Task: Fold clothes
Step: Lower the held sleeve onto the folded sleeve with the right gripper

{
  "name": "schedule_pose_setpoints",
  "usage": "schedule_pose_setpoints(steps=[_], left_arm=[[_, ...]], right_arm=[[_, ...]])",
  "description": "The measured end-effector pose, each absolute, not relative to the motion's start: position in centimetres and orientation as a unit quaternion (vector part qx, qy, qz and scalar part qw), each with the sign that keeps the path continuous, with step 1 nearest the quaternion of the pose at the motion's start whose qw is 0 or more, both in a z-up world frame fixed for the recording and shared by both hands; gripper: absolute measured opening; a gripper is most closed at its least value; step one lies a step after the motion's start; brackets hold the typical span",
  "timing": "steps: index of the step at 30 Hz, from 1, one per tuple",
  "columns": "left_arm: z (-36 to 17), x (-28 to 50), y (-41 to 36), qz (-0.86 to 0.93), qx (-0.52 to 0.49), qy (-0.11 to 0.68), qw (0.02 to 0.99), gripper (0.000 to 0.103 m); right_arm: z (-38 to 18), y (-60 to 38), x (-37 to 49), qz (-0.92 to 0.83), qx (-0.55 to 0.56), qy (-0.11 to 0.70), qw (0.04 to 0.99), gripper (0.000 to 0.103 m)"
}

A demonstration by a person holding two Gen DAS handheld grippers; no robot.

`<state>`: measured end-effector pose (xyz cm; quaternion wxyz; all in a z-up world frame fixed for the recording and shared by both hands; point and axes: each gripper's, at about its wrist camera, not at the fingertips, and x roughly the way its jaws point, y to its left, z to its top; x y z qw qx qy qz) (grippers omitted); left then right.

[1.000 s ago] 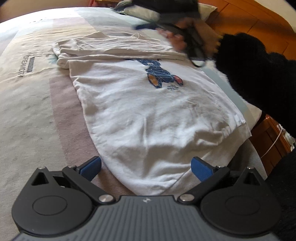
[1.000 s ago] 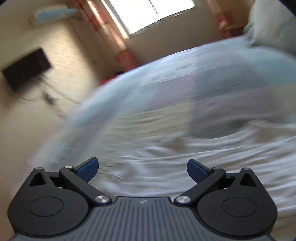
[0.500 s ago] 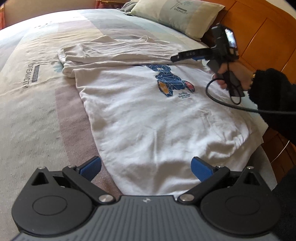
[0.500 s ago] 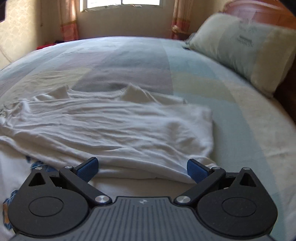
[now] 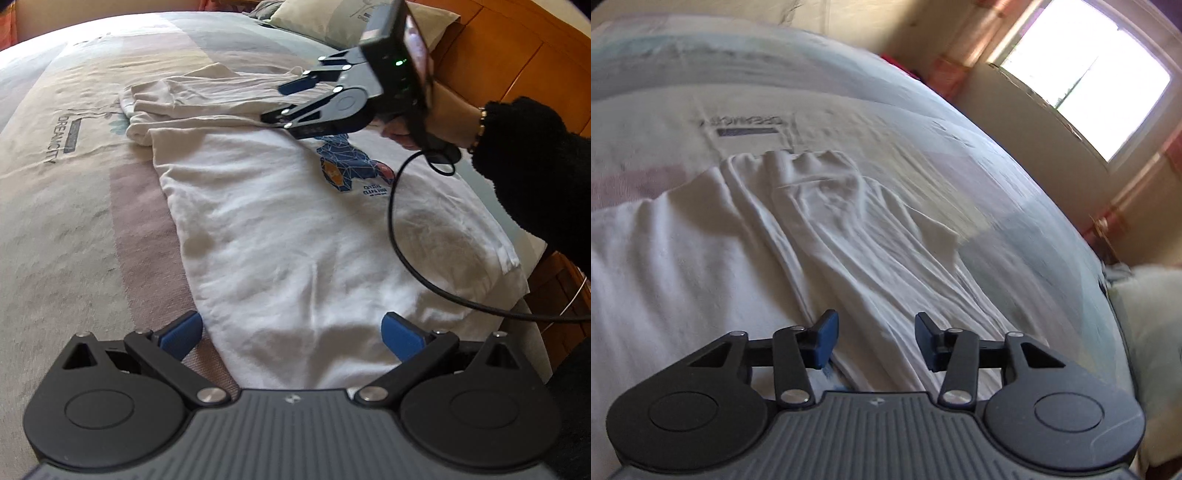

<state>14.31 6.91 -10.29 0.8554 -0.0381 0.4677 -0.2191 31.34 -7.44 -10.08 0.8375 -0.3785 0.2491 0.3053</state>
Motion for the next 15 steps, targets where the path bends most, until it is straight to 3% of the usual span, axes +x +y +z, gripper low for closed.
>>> schedule_pose_setpoints(steps=[1, 2, 3, 15], left_arm=[[-10.4, 14.3, 7.0, -0.218, -0.039, 0.468, 0.855, 0.102], [-10.4, 14.3, 7.1, -0.216, -0.04, 0.469, 0.855, 0.102], [-10.5, 14.3, 7.2, -0.216, -0.041, 0.469, 0.855, 0.102], [-10.7, 14.5, 7.4, -0.218, -0.047, 0.469, 0.855, 0.102]], right_arm=[[-10.2, -7.0, 31.5, 0.305, -0.384, 0.249, 0.835, 0.036], [-10.2, -6.7, 31.6, 0.306, -0.388, 0.25, 0.833, 0.018], [-10.2, -6.4, 31.7, 0.306, -0.39, 0.252, 0.831, 0.011], [-9.7, -6.4, 29.4, 0.325, -0.396, 0.254, 0.82, 0.008]])
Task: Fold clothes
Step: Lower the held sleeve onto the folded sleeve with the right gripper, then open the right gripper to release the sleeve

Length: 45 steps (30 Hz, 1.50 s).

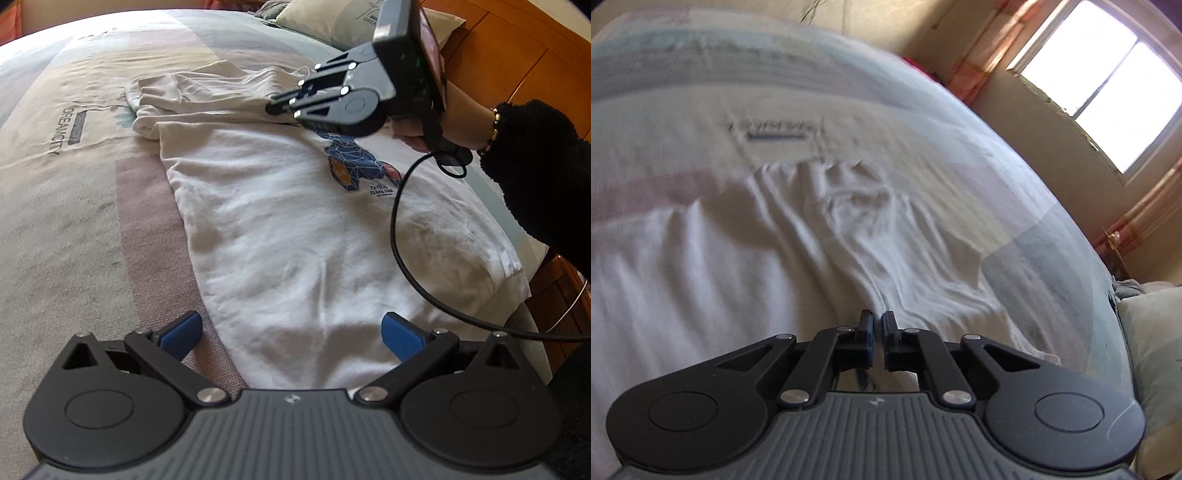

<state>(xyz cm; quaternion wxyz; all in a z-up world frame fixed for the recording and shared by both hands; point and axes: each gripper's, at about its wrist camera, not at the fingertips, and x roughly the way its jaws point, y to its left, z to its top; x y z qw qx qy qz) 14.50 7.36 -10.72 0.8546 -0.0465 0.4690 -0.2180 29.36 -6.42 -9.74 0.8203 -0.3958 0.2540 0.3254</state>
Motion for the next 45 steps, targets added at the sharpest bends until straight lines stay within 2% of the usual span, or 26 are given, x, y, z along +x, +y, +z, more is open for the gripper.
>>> schedule_pose_setpoints(steps=[3, 5, 7, 12, 14, 19, 23, 26, 30, 34, 38, 42, 45], left_arm=[[-10.4, 14.4, 7.3, -0.218, -0.043, 0.469, 0.855, 0.102], [-10.0, 14.5, 7.5, -0.219, -0.04, 0.466, 0.856, 0.102], [-9.4, 14.7, 7.8, -0.218, -0.032, 0.46, 0.86, 0.102], [-7.3, 17.0, 8.6, -0.214, -0.01, 0.44, 0.872, 0.102], [-6.7, 18.3, 8.4, -0.213, -0.001, 0.431, 0.877, 0.102], [-5.9, 21.7, 7.4, -0.214, 0.004, 0.414, 0.885, 0.102], [-5.2, 24.2, 6.6, -0.215, 0.009, 0.4, 0.891, 0.102], [-4.7, 26.9, 5.8, -0.22, 0.021, 0.381, 0.898, 0.102], [-5.7, 33.5, 4.9, -0.202, 0.008, 0.354, 0.913, 0.102], [-9.6, 39.1, 5.0, -0.155, -0.018, 0.38, 0.912, 0.102], [-12.0, 38.1, 6.4, -0.12, -0.008, 0.397, 0.91, 0.102], [-10.7, 37.1, 7.4, -0.092, -0.013, 0.407, 0.909, 0.102], [-9.8, 38.2, 6.7, -0.139, -0.052, 0.378, 0.914, 0.102]], right_arm=[[-10.0, -6.7, 28.8, 0.318, -0.404, 0.251, 0.82, 0.013], [-9.0, -7.8, 28.5, 0.315, -0.385, 0.249, 0.831, 0.024], [-7.9, -9.6, 28.3, 0.3, -0.364, 0.244, 0.847, 0.03], [-6.4, -16.4, 30.6, 0.221, -0.299, 0.265, 0.89, 0.031], [-6.1, -19.8, 32.5, 0.178, -0.241, 0.286, 0.91, 0.031], [-8.8, -26.5, 36.7, 0.12, -0.11, 0.361, 0.918, 0.031], [-10.0, -29.6, 35.5, 0.129, -0.051, 0.367, 0.92, 0.035], [-10.0, -29.5, 34.6, 0.124, -0.07, 0.361, 0.922, 0.044], [-10.1, -29.8, 34.8, 0.119, -0.05, 0.359, 0.924, 0.047], [-10.2, -29.4, 35.1, 0.114, -0.056, 0.356, 0.926, 0.051], [-9.5, -30.0, 35.1, 0.111, -0.041, 0.343, 0.932, 0.057], [-8.1, -30.7, 35.6, 0.107, -0.009, 0.306, 0.946, 0.059], [-8.7, -30.0, 38.4, 0.108, 0.006, 0.323, 0.94, 0.059]])
